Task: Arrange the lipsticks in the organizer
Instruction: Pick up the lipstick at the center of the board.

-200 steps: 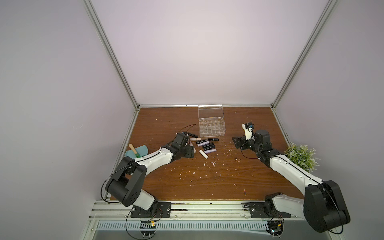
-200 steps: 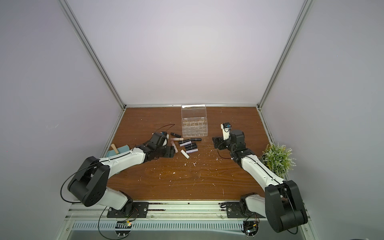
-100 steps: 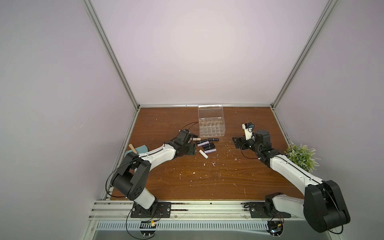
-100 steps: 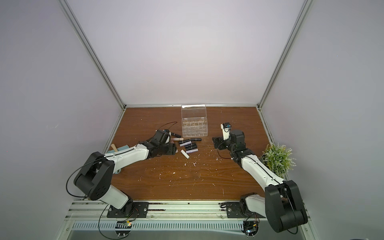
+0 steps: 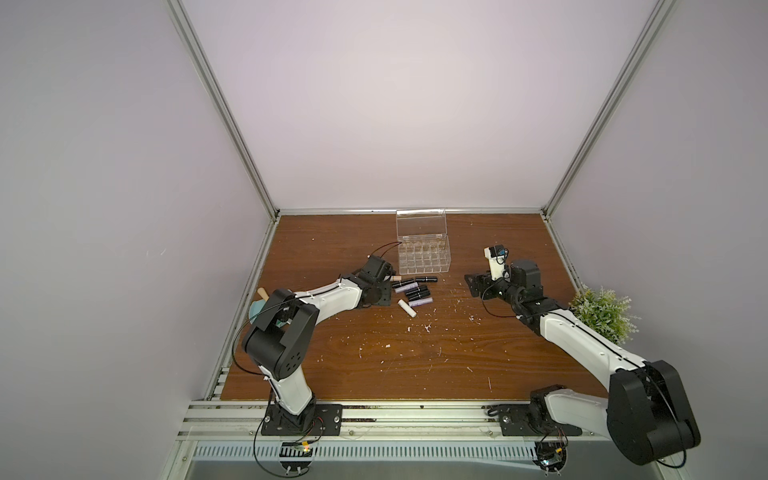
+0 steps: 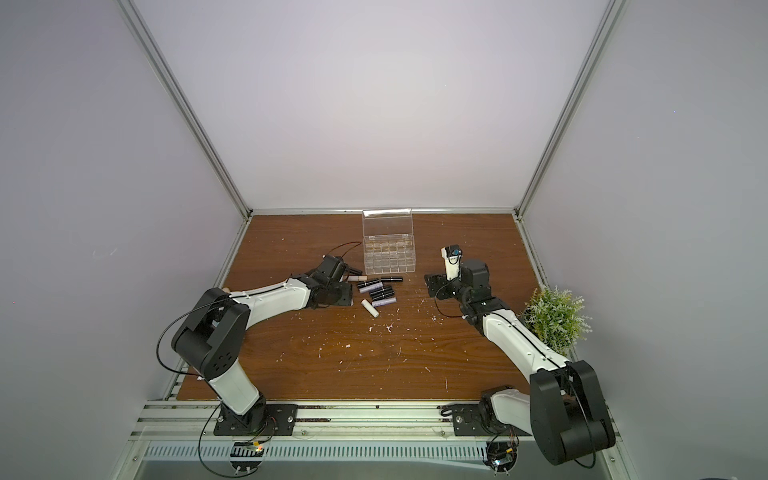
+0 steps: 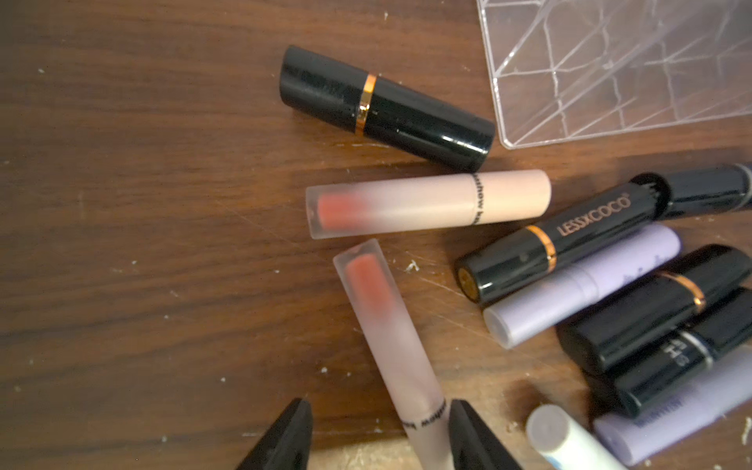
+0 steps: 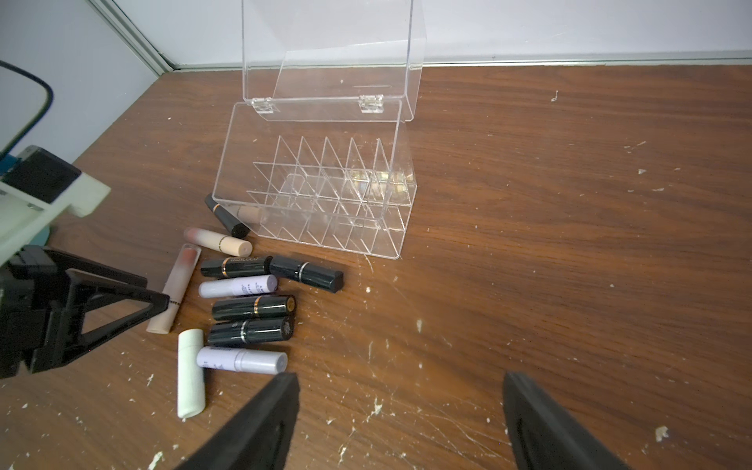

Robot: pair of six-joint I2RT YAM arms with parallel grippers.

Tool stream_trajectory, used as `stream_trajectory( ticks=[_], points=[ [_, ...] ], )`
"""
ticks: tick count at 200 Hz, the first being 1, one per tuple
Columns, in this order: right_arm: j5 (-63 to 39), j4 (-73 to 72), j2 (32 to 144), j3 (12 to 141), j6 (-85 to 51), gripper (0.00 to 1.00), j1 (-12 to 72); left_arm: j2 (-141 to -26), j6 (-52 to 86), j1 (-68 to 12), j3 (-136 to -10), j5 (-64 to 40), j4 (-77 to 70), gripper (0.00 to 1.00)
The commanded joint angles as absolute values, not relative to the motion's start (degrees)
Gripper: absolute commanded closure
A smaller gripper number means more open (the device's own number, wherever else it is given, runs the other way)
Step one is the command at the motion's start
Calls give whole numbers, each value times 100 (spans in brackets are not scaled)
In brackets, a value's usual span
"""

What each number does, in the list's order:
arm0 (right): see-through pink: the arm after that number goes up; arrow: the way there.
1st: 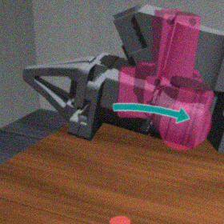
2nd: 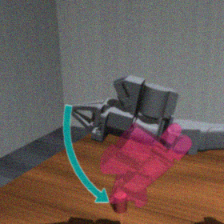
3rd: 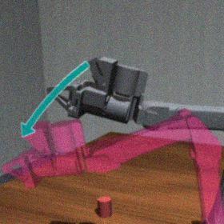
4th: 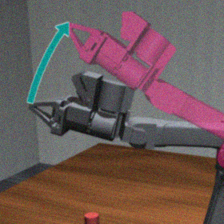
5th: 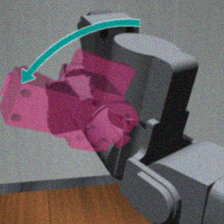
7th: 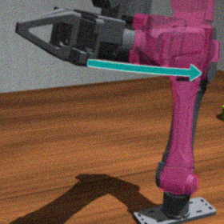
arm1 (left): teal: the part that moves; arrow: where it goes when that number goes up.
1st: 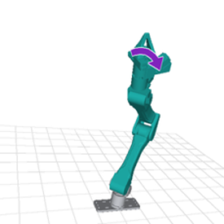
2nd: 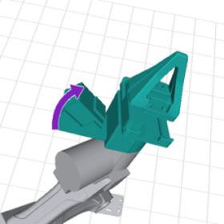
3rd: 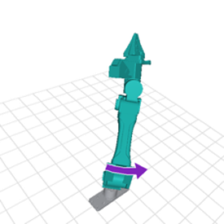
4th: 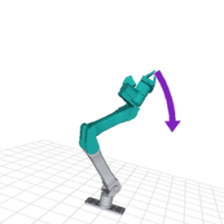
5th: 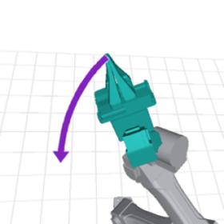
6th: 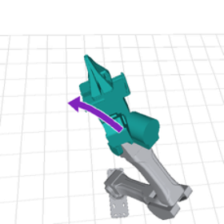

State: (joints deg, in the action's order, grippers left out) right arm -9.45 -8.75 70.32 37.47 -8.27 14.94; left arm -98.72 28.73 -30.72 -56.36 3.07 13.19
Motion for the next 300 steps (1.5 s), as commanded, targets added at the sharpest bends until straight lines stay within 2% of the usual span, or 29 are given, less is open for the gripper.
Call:
stream_trajectory(
  ticks=[1,126,214,237,262,278,285,300],
  points=[
    [-967,-905,7005,3891,-756,15,1527,-9886,2857,-3132,-5718,401,1518,42],
    [-940,-857,7013,3885,-734,15,1521,-10125,2646,-3133,-5809,307,1739,50],
    [-967,-817,7043,3911,-729,15,1523,-10211,2588,-3137,-5867,387,2004,80],
    [-999,-786,7049,3929,-724,15,1521,-9971,2602,-3144,-5680,244,2021,86],
    [-1227,-647,7065,4028,-762,15,1522,-9378,2612,-3229,-5461,13,2001,87],
    [-1772,-514,7186,4204,-835,10,1521,-8763,2452,-3311,-5354,-340,1816,87],
    [-2192,-495,7249,4288,-893,1,1529,-8437,2394,-3322,-5258,-695,1580,87],
    [-2971,-576,7330,4438,-1115,0,1593,-7661,2396,-3322,-4990,-1508,884,87]
  ],
)
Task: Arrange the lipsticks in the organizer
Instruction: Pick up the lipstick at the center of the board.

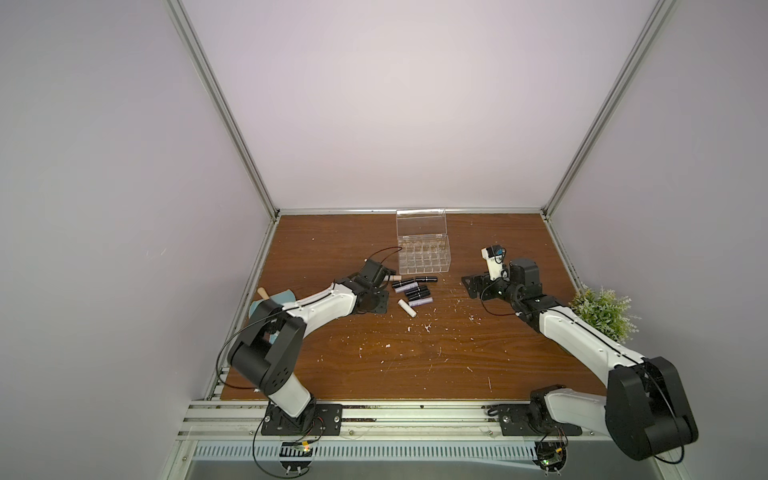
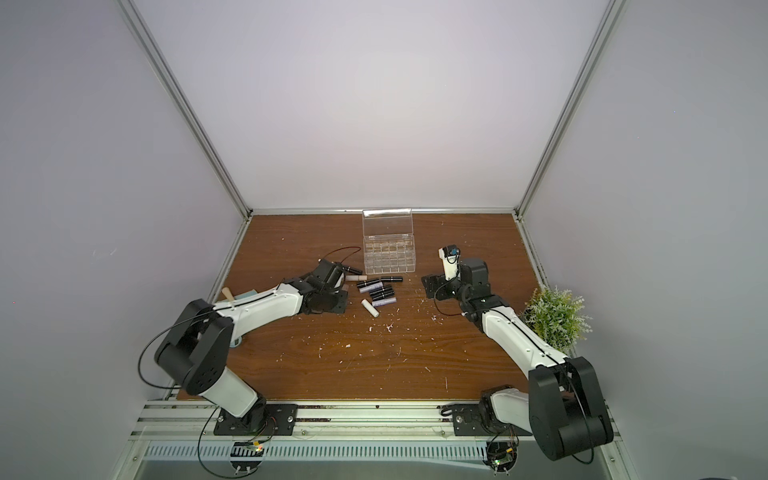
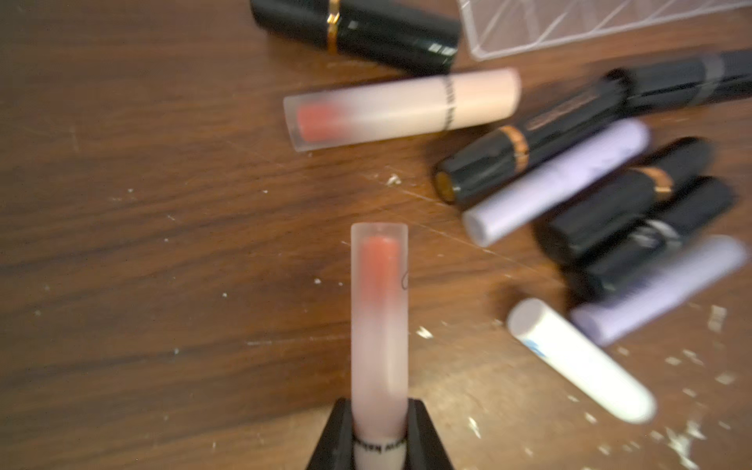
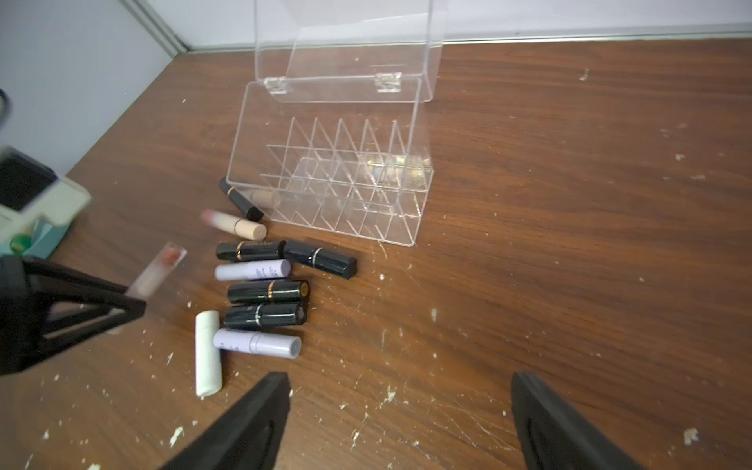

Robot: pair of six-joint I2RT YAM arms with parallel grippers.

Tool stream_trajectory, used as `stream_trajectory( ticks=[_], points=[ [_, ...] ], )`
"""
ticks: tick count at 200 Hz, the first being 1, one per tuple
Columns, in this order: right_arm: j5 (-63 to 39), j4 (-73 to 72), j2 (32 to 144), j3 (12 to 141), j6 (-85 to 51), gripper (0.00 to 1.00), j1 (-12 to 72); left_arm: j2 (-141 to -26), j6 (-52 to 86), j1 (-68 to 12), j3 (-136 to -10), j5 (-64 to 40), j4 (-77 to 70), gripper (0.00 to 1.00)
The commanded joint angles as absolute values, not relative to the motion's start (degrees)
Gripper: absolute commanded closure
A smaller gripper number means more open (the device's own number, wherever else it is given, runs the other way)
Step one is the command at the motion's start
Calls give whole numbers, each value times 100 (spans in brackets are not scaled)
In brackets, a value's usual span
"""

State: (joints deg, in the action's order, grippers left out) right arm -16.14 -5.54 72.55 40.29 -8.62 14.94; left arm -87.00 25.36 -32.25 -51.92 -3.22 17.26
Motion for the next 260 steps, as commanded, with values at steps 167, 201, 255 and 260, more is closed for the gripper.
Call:
stream_trajectory(
  ticks=[167,201,255,260],
  points=[
    [-5958,-4092,8035,4957,-4344,27,2701,-6695,2290,-3322,-4292,-4052,-851,83],
    [-6046,-4150,8168,5049,-4398,44,2777,-6612,2211,-3322,-4326,-4034,-726,83],
    [-6108,-4216,8174,5084,-4464,65,2830,-6597,2197,-3322,-4343,-4034,-691,81],
    [-6117,-4216,8176,5088,-4456,66,2837,-6585,2206,-3322,-4330,-4026,-699,81]
  ],
)
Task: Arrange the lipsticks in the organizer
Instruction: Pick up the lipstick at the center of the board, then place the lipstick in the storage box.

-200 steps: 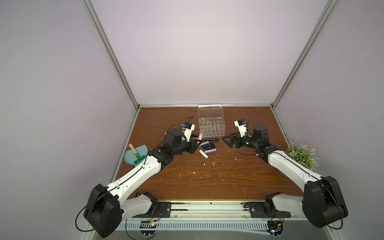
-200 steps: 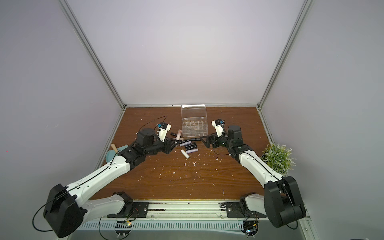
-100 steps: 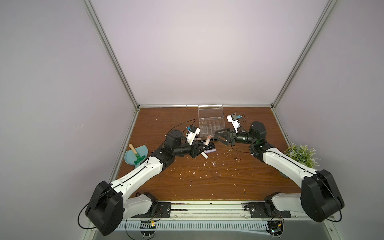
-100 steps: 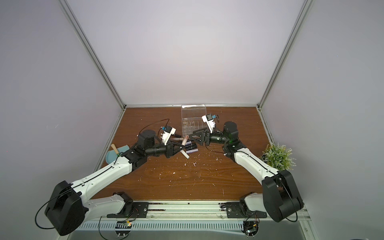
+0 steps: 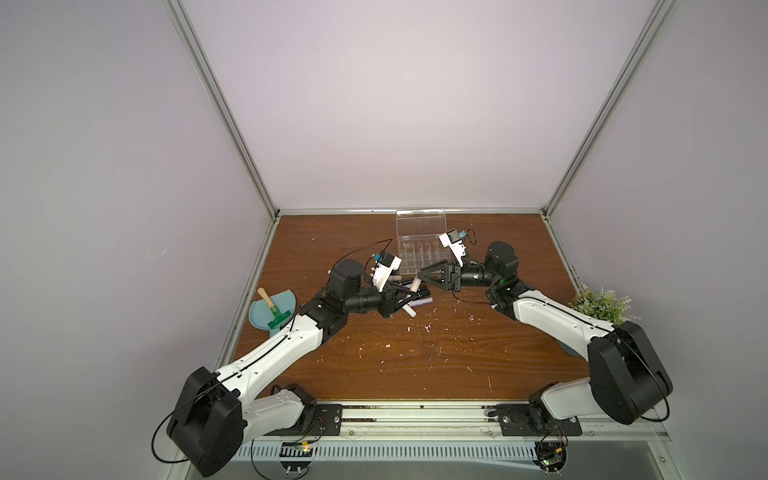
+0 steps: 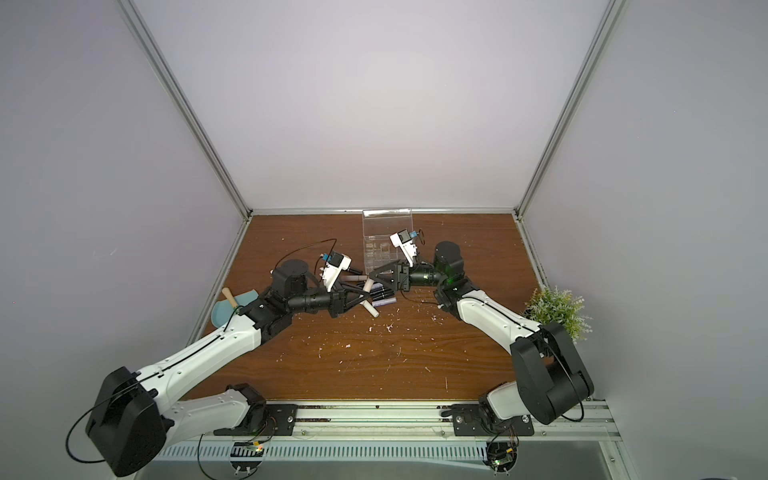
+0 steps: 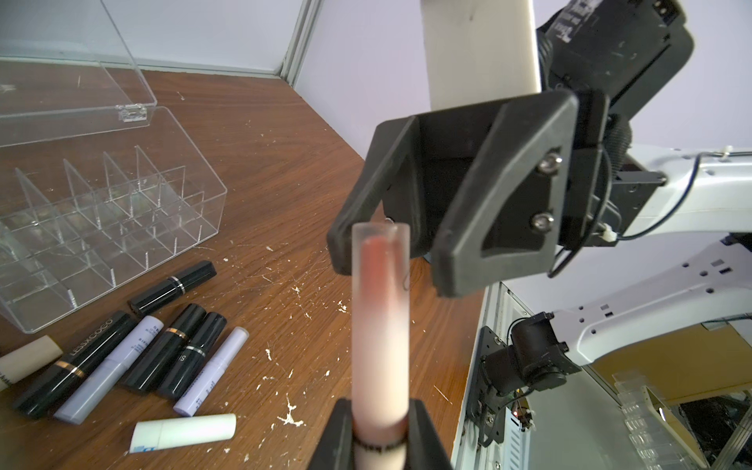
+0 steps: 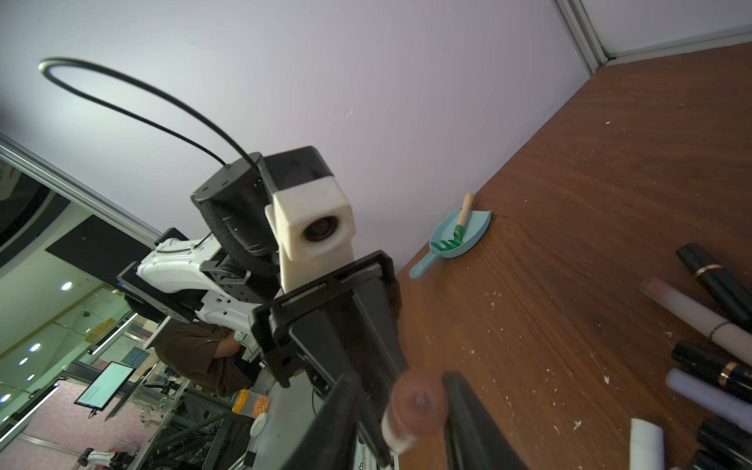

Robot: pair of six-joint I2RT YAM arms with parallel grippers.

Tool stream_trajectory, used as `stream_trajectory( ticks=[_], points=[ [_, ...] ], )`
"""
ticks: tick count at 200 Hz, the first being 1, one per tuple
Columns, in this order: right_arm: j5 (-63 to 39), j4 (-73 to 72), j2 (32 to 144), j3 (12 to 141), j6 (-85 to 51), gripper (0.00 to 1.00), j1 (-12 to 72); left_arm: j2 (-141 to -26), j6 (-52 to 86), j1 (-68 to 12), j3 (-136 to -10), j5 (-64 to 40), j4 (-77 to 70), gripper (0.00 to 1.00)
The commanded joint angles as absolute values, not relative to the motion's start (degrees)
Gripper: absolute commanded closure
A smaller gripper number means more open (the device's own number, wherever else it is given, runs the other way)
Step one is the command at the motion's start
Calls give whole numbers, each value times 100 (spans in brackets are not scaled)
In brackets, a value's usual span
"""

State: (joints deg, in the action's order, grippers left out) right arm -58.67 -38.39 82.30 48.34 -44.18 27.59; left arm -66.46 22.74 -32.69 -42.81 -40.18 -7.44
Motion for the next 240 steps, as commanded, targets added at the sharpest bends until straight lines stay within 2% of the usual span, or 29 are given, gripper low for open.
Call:
stream_trajectory(
  ticks=[1,19,35,48,70,106,123,149,183,240],
  points=[
    [-6121,-4217,8175,5084,-4456,66,2838,-6584,2206,-3322,-4327,-4026,-701,81],
    [-6152,-4216,8187,5071,-4442,74,2845,-6531,2222,-3322,-4289,-3968,-738,75],
    [-6140,-4206,8179,5050,-4419,82,2848,-6497,2226,-3322,-4246,-3948,-799,51],
    [-6047,-4040,8181,5075,-4282,84,2847,-6479,2224,-3322,-4234,-3897,-784,34],
    [-5813,-3220,8206,5302,-3686,90,2839,-6388,2184,-3322,-4216,-3722,-734,25],
    [-5180,-1875,8256,5722,-2662,94,2693,-6008,2062,-3322,-4204,-2859,-465,22],
    [-4080,-729,8242,6058,-1824,87,2608,-5734,1975,-3320,-4158,-2202,-370,22],
    [-2408,67,8369,6412,-975,90,2610,-5529,1830,-3327,-4038,-1595,-343,22],
    [-1155,-78,8649,6501,-606,95,2600,-5732,1826,-3322,-3934,-1424,-327,22],
    [280,-1327,9041,6200,-391,94,2602,-5854,1851,-3322,-3762,-1326,-572,22]
  ],
)
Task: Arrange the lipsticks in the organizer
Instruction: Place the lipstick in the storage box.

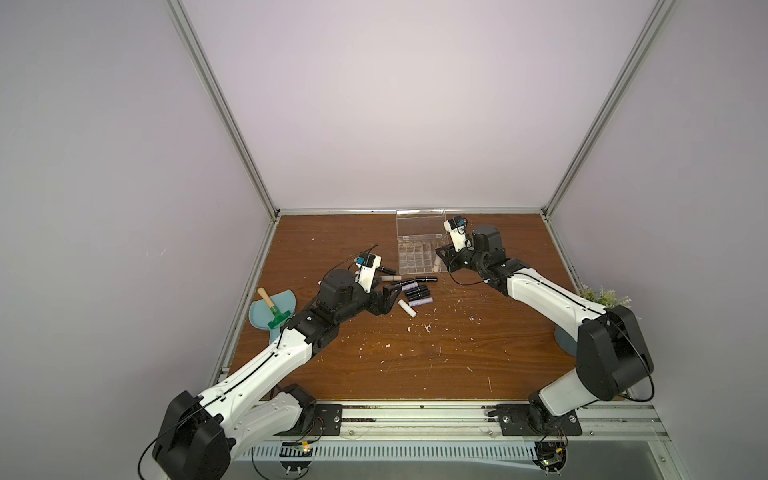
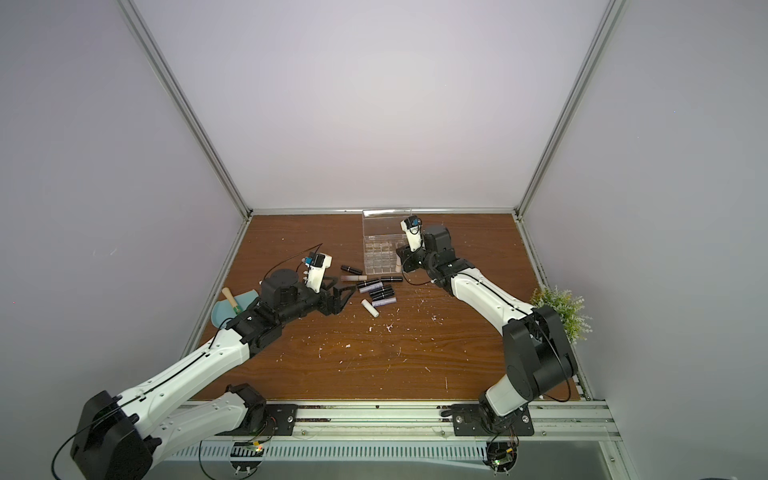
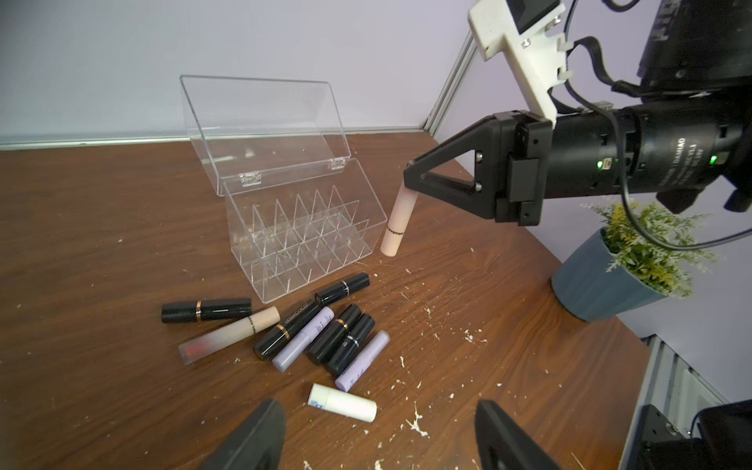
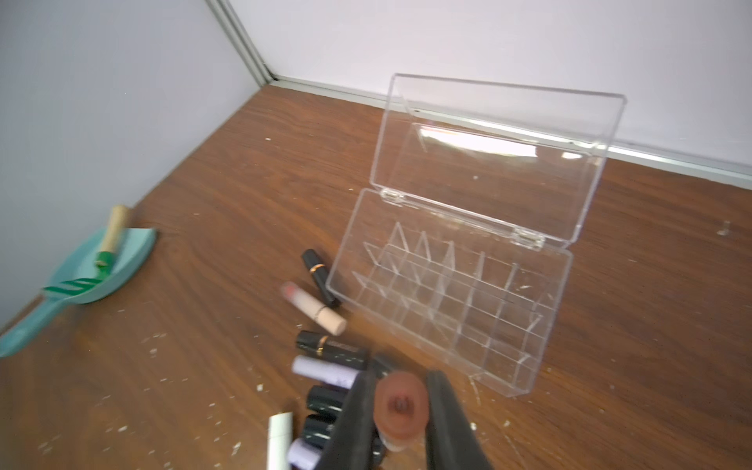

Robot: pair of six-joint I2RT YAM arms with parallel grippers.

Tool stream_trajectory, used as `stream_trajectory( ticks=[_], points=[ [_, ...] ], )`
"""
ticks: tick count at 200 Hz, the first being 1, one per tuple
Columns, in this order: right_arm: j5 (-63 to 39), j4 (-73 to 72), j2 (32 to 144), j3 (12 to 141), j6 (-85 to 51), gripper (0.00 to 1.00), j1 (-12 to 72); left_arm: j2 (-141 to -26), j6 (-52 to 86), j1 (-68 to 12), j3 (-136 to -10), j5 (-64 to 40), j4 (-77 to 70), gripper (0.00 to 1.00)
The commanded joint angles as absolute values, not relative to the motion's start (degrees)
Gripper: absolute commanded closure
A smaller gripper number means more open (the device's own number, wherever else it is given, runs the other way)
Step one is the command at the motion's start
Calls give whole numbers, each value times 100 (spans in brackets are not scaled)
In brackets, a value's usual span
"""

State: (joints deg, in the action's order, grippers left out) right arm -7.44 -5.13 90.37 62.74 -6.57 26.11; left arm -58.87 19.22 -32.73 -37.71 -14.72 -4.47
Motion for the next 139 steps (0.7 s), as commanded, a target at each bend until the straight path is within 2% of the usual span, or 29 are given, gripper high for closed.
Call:
stream_trajectory(
  ticks=[1,71,139],
  points=[
    [312,-1358,9043,6189,-389,94,2602,-5849,1853,-3322,-3762,-1335,-576,22],
    [1009,-2614,9527,6094,-196,93,2605,-5922,1852,-3324,-3730,-1444,-656,22],
    [1162,-2991,10287,6593,35,89,2608,-6009,1844,-3322,-3682,-1530,-776,22]
  ],
)
